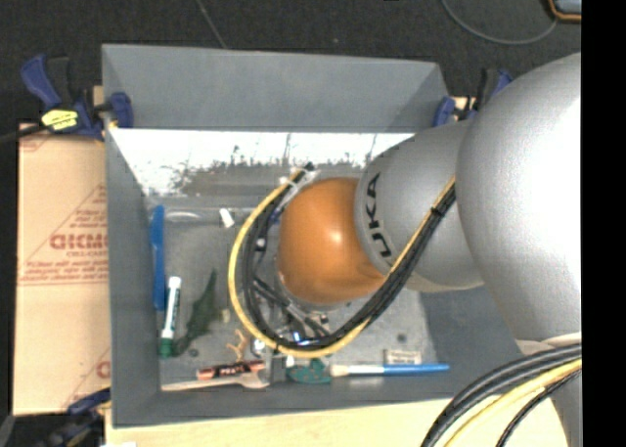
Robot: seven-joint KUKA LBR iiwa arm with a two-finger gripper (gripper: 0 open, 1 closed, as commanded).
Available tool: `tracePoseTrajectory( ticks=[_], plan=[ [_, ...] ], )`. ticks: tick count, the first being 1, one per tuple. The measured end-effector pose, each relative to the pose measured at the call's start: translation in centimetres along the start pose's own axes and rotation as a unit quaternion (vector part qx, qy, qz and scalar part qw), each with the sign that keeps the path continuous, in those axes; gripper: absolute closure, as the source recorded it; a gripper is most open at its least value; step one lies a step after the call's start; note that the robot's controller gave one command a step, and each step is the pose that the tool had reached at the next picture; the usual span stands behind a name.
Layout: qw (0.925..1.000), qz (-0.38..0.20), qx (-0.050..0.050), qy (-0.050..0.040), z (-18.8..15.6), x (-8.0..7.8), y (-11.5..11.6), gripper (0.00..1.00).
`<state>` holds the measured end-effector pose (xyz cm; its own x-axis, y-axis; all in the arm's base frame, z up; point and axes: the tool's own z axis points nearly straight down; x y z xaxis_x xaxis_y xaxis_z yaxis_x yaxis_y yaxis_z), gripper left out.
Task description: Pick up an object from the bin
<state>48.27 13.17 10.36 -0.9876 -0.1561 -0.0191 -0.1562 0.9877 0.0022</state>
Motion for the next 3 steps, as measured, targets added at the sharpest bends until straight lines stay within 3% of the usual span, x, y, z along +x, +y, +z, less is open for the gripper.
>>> tracePoseTrajectory(
  ticks=[1, 2, 3],
  plan=[
    [0.9998, 0.022, 0.0, 0.0006, 0.0, -0.1, 0.4, 0.0],
    [0.9969, 0.078, -0.001, -0.0007, 0.8, -0.6, 0.9, 0.0],
    [1.0, 0.007, -0.001, 0.0001, 3.2, -0.9, -0.9, 1.0]
  ],
)
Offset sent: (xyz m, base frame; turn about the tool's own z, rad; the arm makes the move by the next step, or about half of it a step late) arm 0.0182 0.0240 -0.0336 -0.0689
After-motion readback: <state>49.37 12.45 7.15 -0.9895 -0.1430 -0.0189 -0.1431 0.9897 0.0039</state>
